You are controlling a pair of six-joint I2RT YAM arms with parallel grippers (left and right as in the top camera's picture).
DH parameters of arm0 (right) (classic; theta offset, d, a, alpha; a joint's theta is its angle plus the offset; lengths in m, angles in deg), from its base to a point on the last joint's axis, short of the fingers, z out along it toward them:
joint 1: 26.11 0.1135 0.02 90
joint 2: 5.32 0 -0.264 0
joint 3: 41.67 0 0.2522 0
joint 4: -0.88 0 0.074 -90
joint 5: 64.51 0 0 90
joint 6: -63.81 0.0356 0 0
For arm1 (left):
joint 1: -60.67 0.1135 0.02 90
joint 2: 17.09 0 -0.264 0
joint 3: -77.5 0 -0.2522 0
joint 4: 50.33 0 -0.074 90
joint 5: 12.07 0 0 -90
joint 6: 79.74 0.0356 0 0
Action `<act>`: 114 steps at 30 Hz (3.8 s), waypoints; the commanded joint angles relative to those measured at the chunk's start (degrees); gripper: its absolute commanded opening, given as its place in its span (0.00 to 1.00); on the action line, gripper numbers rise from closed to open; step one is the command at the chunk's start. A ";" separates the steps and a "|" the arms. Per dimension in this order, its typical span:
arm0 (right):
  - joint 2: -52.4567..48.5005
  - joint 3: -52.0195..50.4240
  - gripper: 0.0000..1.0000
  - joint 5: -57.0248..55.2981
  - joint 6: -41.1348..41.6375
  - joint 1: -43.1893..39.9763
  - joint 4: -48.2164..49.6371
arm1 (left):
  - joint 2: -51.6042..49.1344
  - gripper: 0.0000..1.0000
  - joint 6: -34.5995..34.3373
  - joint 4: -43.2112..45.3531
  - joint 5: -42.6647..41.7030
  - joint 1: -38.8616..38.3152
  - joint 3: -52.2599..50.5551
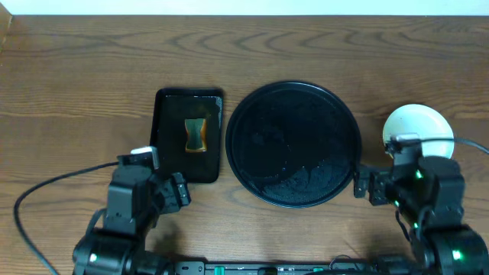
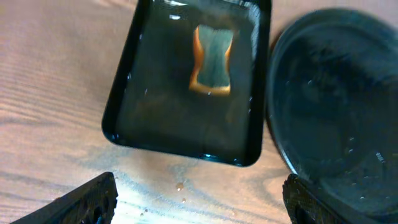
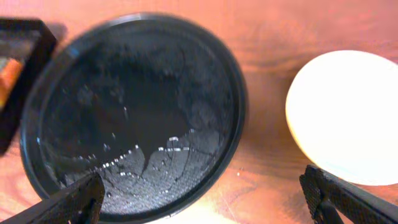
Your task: Clean dirty plates on tray and stack at the side
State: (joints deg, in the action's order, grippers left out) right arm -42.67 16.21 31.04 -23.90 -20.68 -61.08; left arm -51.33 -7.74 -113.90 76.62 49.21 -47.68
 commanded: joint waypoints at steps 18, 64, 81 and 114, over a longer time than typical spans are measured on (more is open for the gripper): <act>3.43 -0.61 0.99 -3.43 -0.24 0.37 -8.00 | 1.81 0.87 0.11 -0.26 0.28 -0.20 -0.42; 37.05 -43.80 0.99 -2.71 -2.78 1.20 44.11 | 1.81 0.88 0.11 -0.26 0.28 -0.20 -0.42; 37.00 -43.80 0.99 -2.71 -2.78 1.20 44.11 | 1.79 0.88 0.11 -0.26 0.28 -0.20 -0.42; 37.00 -43.80 0.99 -2.71 -2.78 1.20 44.11 | 30.03 0.92 14.78 33.79 -0.20 6.43 -28.06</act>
State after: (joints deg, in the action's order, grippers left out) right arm -6.01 -27.53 28.24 -25.85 -20.09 -16.76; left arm -24.25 1.35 -84.08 78.07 55.09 -72.62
